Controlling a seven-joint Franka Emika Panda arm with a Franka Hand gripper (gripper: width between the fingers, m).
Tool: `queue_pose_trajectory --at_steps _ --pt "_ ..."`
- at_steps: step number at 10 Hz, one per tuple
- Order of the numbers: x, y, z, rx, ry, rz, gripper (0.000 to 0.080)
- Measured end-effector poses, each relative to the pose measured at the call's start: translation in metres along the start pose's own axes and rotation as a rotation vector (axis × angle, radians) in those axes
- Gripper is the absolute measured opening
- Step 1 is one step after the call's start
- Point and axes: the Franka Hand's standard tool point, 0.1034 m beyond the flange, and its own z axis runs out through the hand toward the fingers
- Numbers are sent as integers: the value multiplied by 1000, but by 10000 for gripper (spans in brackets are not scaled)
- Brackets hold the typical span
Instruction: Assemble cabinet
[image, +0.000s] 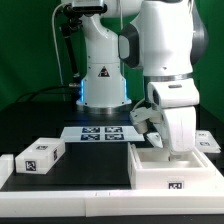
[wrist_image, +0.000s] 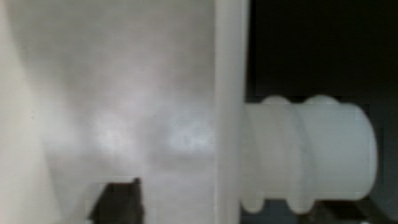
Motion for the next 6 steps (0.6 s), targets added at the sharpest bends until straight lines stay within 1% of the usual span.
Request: queue_pose_trajectory --at_steps 2,3,4,6 --pt "0 0 0 0 0 1 697" --pt "-1 0 0 0 0 1 697" --pt "-1 0 0 0 0 2 781" --pt "1 -1 -16 -17 -4 24 794"
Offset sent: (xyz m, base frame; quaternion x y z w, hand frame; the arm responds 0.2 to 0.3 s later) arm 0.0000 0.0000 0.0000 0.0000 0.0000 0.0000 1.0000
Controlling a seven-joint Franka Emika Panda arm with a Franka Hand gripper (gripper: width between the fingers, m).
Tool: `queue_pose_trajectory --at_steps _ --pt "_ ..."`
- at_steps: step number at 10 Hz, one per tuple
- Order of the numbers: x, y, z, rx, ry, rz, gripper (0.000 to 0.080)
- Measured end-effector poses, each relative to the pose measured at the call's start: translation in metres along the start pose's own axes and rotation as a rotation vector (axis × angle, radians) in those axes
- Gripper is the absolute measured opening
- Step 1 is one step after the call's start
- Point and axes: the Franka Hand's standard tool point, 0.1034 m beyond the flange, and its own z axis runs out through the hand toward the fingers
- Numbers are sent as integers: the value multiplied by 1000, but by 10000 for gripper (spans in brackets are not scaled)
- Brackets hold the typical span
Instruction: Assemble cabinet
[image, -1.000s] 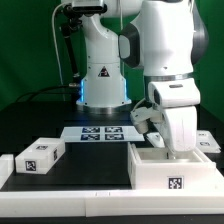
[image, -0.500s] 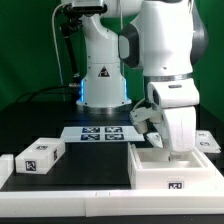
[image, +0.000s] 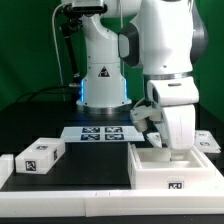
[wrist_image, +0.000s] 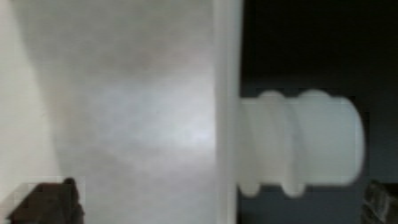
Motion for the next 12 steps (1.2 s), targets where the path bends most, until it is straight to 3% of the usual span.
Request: queue_pose_trajectory --at_steps 3,5,6,7,8,9,12 --pt "13 -27 -38 -26 -8 73 797" --pt "37 -56 -50 -39 5 158 797" --pt "56 -72 -52 -40 15 185 797" --pt "78 -85 -48 -61 47 187 797" --pt "91 -95 -40 -61 64 174 797" --pt "99 -103 -28 -49 73 160 797" --pt "94 -100 -29 -47 67 171 797"
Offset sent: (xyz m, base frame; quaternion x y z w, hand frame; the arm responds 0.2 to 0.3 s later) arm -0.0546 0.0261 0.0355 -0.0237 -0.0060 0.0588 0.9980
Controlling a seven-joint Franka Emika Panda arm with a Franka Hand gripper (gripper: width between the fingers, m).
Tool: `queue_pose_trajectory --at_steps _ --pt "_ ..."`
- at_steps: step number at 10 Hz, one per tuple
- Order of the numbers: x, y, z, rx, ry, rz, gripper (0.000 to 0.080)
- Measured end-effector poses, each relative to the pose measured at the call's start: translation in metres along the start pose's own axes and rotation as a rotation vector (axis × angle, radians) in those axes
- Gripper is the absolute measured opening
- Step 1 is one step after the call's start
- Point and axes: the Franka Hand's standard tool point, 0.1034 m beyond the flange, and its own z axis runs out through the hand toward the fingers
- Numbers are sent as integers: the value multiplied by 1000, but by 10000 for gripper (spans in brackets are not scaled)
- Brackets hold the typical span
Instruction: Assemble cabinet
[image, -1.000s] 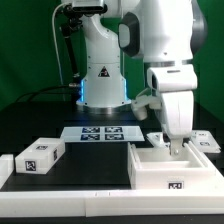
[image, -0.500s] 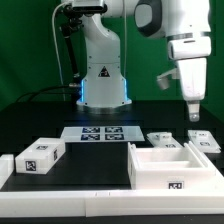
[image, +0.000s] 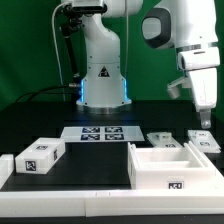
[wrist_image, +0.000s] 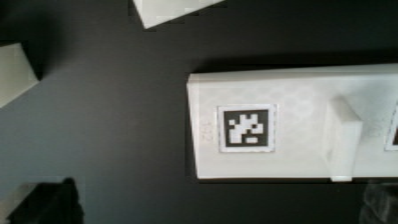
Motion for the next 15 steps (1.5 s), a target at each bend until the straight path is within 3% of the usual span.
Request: queue_pose_trajectory --at_steps 2,7,9,12,14,15 --pt "-1 -3 5 1 6 4 797" --pt "1 -43 23 10 42 -23 797" --pt "-4 -51 35 28 42 -16 797" --pt "-4 -52 37 33 39 -14 785" --pt "-5 -53 38 36 38 -14 421" --pt "-5 -53 38 36 39 -14 421"
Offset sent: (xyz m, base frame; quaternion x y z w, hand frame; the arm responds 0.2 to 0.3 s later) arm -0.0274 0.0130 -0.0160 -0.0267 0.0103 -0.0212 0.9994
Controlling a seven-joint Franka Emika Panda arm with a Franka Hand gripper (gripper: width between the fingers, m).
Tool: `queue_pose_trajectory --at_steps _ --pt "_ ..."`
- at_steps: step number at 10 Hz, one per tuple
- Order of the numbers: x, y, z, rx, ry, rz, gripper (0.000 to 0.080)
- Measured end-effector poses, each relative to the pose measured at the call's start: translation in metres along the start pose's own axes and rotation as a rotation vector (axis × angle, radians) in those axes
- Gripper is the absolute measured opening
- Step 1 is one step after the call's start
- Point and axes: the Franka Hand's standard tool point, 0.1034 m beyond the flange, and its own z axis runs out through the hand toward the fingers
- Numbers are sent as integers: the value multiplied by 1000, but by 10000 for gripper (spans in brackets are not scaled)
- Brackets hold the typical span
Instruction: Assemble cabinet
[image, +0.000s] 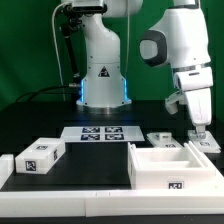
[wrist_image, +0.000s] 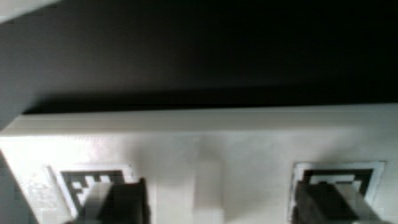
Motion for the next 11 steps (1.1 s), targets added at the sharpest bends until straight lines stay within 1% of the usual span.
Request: queue_pose_trajectory --at_steps 2,3,4,8,9,10,11 --pt "-2 -1 3 5 -2 4 148" --pt "-1 0 2 3 0 3 148" --pt "-1 0 2 2 0 2 70" --pt "-1 2 -1 0 -2 -2 70" --pt "-8 8 -10 2 -23 -15 70" --pt "-15 17 -24 -6 -40 -17 70" --pt "-21 23 -31 -8 -51 -30 70"
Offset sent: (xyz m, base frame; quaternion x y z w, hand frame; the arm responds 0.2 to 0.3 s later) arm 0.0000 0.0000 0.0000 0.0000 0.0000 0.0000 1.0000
